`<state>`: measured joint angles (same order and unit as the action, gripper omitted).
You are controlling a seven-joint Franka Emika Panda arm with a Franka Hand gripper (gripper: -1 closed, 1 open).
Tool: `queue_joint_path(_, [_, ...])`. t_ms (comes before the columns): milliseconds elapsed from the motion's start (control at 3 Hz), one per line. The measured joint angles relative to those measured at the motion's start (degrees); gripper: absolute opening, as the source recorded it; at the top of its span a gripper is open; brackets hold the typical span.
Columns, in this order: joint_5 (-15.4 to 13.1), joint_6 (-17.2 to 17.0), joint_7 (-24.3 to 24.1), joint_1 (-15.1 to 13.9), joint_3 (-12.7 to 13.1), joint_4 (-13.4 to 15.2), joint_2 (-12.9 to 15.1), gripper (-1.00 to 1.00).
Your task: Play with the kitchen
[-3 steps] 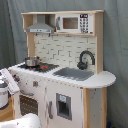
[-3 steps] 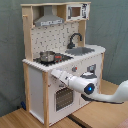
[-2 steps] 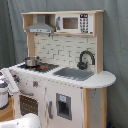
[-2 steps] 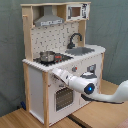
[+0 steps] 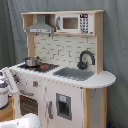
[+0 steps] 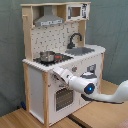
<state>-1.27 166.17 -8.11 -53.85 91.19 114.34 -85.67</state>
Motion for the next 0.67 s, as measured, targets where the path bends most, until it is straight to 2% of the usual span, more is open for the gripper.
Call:
queue_joint_path(333, [0.0,0.04,0.0,0.0,0.02,-0.03,0.0,1.0])
queue_joint_path(667, [-0.1,3.37,0.2,1.77,0.28,4.63,-0.02,1.0])
